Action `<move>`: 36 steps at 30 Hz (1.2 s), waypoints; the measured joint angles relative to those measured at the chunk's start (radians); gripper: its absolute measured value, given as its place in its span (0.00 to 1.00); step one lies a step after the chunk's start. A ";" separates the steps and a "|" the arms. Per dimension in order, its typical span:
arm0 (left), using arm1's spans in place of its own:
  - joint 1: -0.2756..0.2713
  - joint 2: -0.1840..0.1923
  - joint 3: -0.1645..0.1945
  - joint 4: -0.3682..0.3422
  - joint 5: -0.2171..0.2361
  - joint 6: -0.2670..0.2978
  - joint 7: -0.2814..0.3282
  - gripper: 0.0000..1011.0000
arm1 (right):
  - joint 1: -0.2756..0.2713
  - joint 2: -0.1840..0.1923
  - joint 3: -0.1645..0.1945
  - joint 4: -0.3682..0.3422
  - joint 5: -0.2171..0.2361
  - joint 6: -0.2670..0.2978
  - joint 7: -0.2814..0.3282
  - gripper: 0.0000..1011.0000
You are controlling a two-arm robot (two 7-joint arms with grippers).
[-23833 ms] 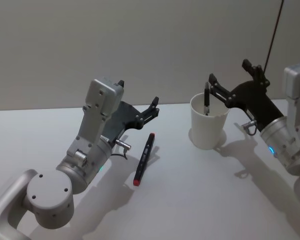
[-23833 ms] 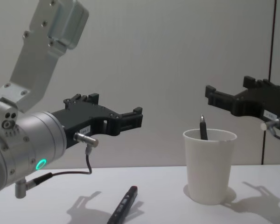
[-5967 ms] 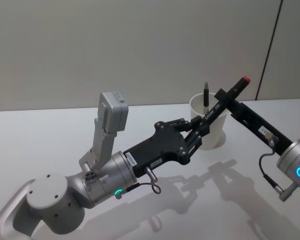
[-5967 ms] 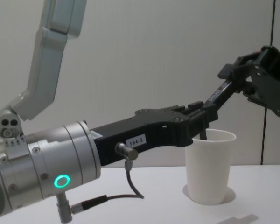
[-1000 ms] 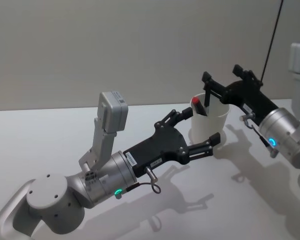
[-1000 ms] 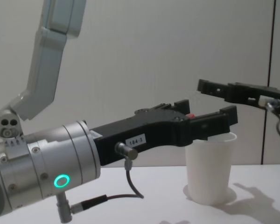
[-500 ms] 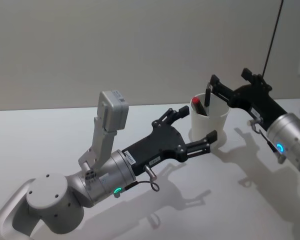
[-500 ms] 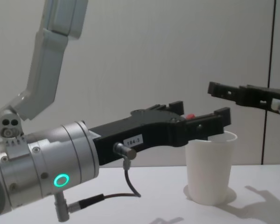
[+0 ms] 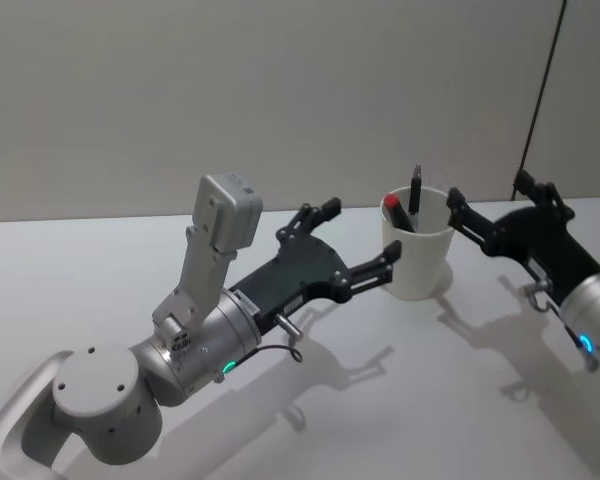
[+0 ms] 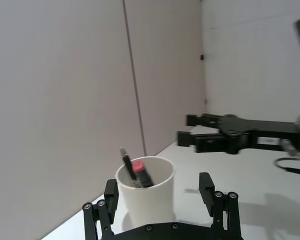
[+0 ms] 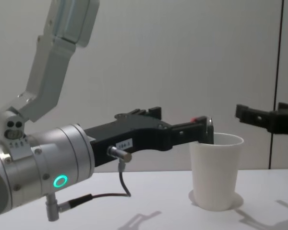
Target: Place the pen into the pen holder.
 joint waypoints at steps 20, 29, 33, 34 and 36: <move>-0.011 0.029 0.019 -0.013 0.109 0.014 0.258 0.99 | -0.100 0.018 0.030 -0.060 -0.073 -0.027 -0.023 0.99; -0.015 0.040 0.026 -0.017 0.148 0.020 0.352 0.99 | -0.100 0.017 0.030 -0.060 -0.073 -0.027 -0.023 0.99; -0.018 0.045 0.028 -0.019 0.167 0.022 0.395 0.99 | -0.100 0.017 0.030 -0.060 -0.073 -0.027 -0.022 0.99; -0.018 0.045 0.029 -0.019 0.168 0.023 0.397 0.99 | -0.100 0.017 0.030 -0.060 -0.073 -0.027 -0.022 0.99; -0.018 0.045 0.029 -0.019 0.169 0.023 0.398 0.99 | -0.100 0.017 0.030 -0.060 -0.073 -0.027 -0.022 0.99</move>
